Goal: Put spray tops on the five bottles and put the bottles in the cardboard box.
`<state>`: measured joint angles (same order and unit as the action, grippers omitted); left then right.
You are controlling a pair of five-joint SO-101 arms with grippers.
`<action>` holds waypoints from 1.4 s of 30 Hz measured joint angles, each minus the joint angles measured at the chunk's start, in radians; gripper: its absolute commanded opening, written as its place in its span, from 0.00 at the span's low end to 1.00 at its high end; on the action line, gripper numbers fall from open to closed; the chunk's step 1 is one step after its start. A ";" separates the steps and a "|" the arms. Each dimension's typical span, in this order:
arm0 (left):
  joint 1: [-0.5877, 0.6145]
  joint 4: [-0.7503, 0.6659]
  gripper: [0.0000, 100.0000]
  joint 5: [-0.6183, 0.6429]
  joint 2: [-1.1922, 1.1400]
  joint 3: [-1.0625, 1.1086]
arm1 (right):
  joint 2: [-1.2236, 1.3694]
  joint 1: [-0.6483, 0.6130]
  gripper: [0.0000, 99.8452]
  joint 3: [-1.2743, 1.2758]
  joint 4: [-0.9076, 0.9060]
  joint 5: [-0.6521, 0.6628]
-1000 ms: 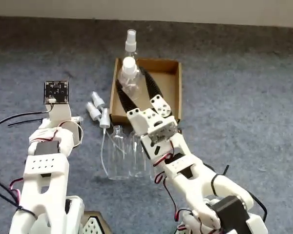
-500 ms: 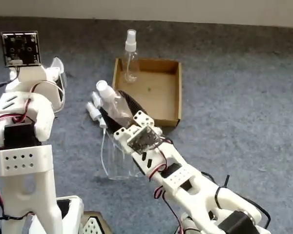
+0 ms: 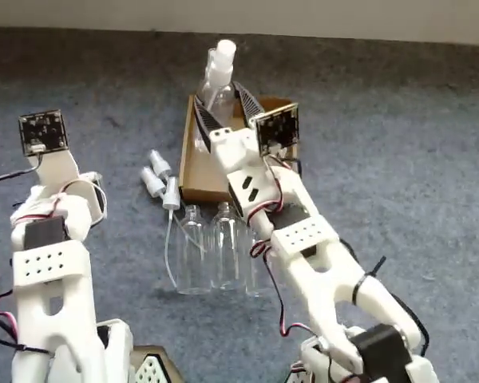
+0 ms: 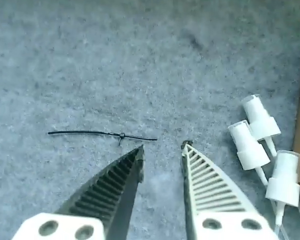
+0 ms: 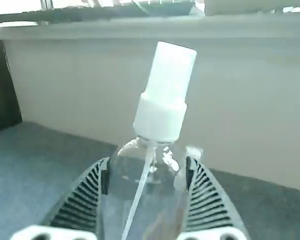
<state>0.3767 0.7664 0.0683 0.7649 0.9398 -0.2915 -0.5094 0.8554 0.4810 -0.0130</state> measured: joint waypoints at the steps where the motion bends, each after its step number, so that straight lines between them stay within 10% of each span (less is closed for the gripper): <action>1: 0.000 -0.035 0.13 0.014 0.000 0.038 | 0.052 0.002 0.00 -0.002 0.038 0.002; 19: 0.000 -0.247 0.13 0.029 0.000 0.190 | 0.660 0.003 0.00 -0.295 0.284 0.143; 42: 0.000 -0.249 0.13 0.029 0.000 0.190 | 0.721 0.003 0.00 -0.307 0.376 0.152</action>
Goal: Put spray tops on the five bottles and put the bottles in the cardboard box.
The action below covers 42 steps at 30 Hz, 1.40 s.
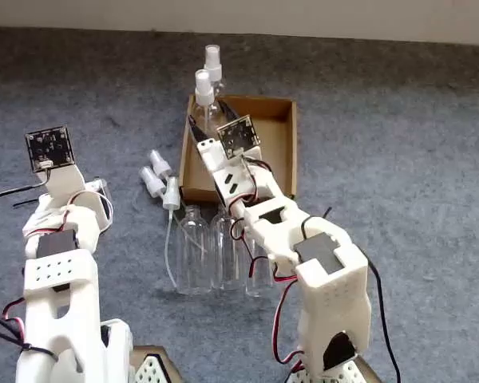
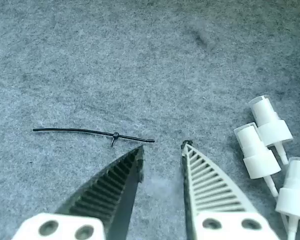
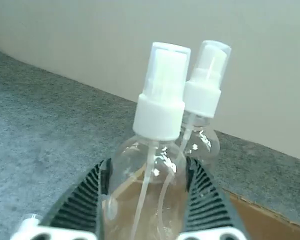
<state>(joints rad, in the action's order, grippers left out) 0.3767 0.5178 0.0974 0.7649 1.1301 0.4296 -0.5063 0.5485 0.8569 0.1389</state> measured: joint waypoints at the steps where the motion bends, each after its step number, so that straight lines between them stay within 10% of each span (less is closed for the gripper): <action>1: 0.000 0.000 0.13 0.000 0.000 0.000 | 0.000 0.000 0.00 0.002 0.021 0.000; 15: 0.000 0.000 0.13 0.000 0.000 0.000 | 0.000 0.000 0.00 0.180 0.331 0.127; 42: 0.000 0.000 0.13 0.000 0.000 0.006 | 0.000 -0.037 0.01 0.189 0.342 0.061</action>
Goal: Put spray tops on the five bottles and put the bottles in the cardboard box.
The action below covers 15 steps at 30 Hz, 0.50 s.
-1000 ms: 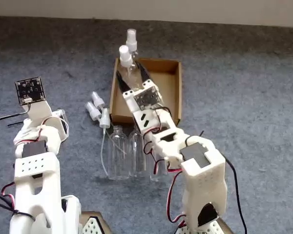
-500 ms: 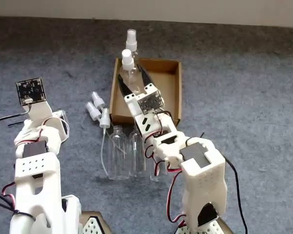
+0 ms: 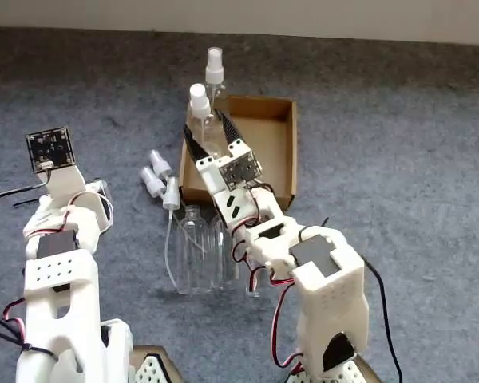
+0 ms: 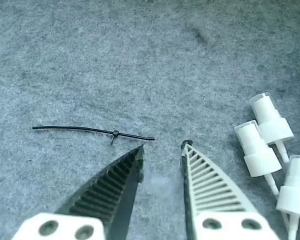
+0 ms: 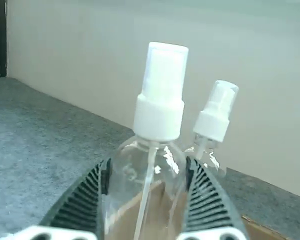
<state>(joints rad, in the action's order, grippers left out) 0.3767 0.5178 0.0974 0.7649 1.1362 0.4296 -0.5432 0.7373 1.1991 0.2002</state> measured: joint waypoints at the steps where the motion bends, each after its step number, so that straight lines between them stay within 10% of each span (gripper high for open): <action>1: 0.000 0.000 0.13 0.000 0.000 0.000 | 0.000 0.000 0.01 0.000 0.000 0.000; 15: 0.000 0.000 0.13 0.000 0.000 0.000 | 0.000 0.000 0.10 0.000 0.000 0.000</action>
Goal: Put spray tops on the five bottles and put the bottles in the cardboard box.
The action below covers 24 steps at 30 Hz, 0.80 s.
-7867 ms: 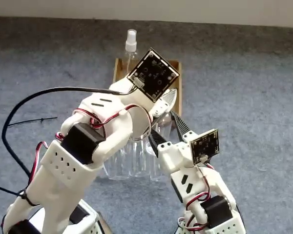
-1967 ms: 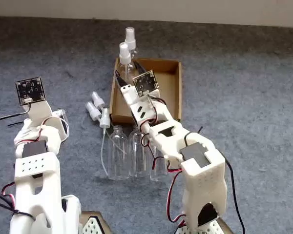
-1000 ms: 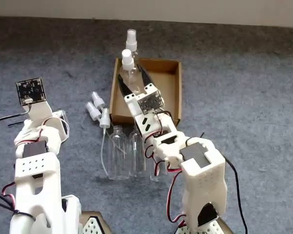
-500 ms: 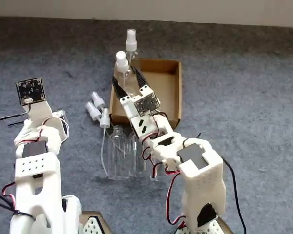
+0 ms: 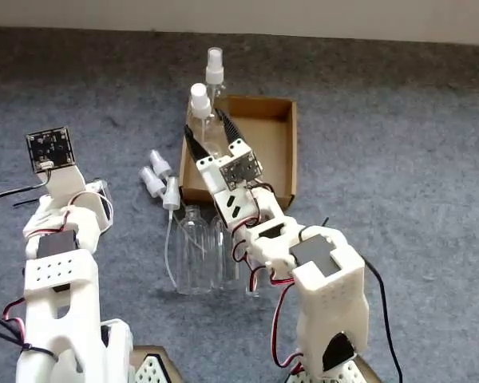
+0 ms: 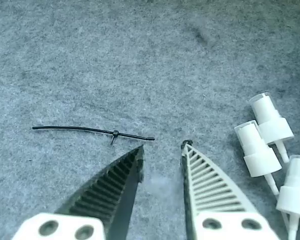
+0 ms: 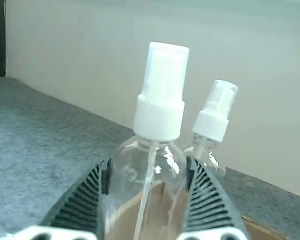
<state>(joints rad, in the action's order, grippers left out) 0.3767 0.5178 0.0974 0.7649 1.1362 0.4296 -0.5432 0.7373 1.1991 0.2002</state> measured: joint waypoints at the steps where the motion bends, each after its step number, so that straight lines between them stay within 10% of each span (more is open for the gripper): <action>1: 0.000 0.000 0.13 0.000 0.000 0.000 | 0.000 0.000 0.11 0.000 0.000 0.000; 24: 0.000 0.000 0.13 0.000 0.000 0.000 | 0.000 0.000 0.12 0.000 -0.054 0.000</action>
<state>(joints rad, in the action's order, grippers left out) 0.3767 0.5178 0.0974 0.7649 1.1362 0.4296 -0.5432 0.7373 1.1454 0.2002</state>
